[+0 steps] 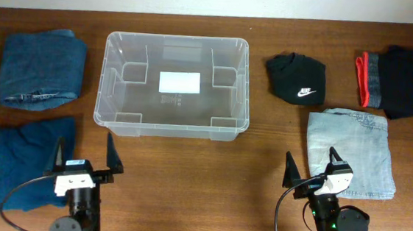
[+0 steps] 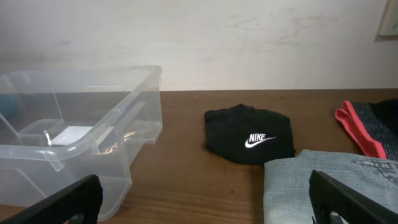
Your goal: Pack container
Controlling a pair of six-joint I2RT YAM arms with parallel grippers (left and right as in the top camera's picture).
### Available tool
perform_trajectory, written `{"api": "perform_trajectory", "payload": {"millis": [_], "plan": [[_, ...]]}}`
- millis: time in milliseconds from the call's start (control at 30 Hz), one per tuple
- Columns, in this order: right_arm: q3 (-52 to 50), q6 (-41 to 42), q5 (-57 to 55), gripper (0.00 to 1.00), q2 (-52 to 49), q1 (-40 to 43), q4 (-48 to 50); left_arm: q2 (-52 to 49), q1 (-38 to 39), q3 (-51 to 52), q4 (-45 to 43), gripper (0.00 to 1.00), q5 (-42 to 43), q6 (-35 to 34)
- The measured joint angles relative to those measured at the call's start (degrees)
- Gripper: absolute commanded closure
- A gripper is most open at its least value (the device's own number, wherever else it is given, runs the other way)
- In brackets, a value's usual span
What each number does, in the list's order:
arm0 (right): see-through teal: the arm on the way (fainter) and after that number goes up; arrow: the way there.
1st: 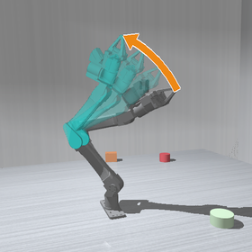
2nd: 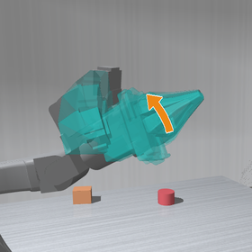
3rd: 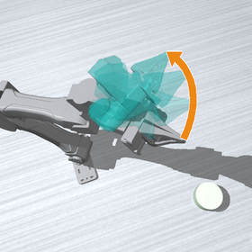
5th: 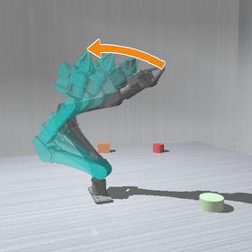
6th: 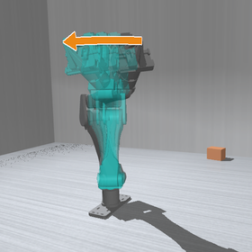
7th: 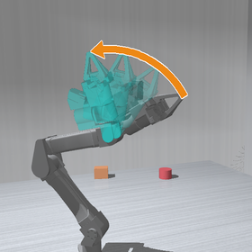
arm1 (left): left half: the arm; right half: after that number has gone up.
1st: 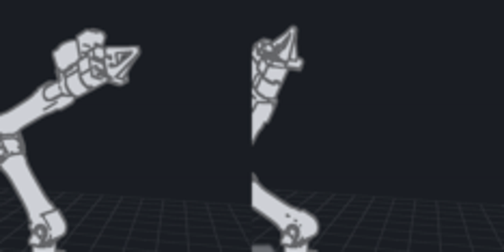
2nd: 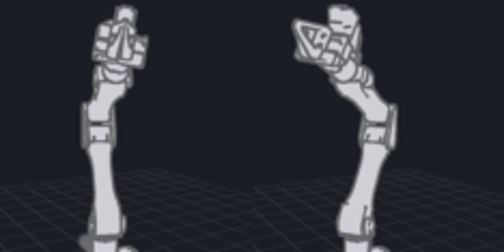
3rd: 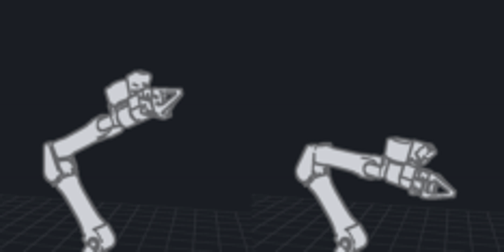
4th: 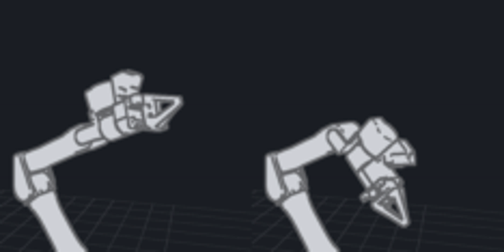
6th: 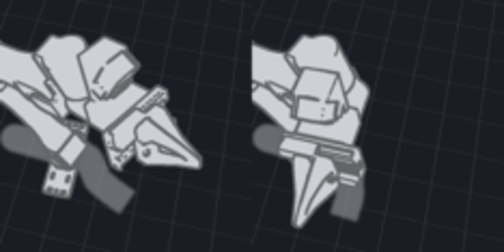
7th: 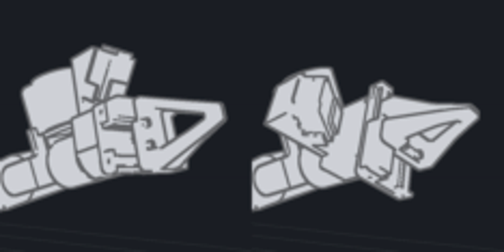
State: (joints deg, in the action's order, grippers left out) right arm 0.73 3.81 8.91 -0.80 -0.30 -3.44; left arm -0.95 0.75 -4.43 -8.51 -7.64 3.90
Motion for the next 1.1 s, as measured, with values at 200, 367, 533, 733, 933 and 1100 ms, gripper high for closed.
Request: {"api": "perform_trajectory", "payload": {"millis": [200,367,533,733,933,1100], "plan": [[0.0,0.02,0.0,0.02,0.0,0.0,0.0,-0.07,0.0,-8.85,6.58,0.0,-0.2,4.61],[0.0,0.0,0.0,0.01,0.0,0.0,0.0,-6.34,-0.02,-23.15,16.02,0.01,-2.34,8.35],[0.0,0.02,0.0,0.01,0.0,0.0,0.02,-24.59,0.0,-45.7,33.99,0.0,-3.39,10.43],[0.0,0.02,0.0,0.02,0.0,0.0,-0.02,-48.46,0.0,-69.85,51.01,0.01,-2.89,12.83],[0.0,0.0,0.0,0.02,0.0,0.0,-0.02,-60.89,0.02,-78.93,52.89,0.01,-2.27,10.1],[0.0,0.0,0.0,0.02,0.0,0.0,-0.02,-69.11,-3.45,-86.55,52.22,0.01,-10.21,5.81]]}}
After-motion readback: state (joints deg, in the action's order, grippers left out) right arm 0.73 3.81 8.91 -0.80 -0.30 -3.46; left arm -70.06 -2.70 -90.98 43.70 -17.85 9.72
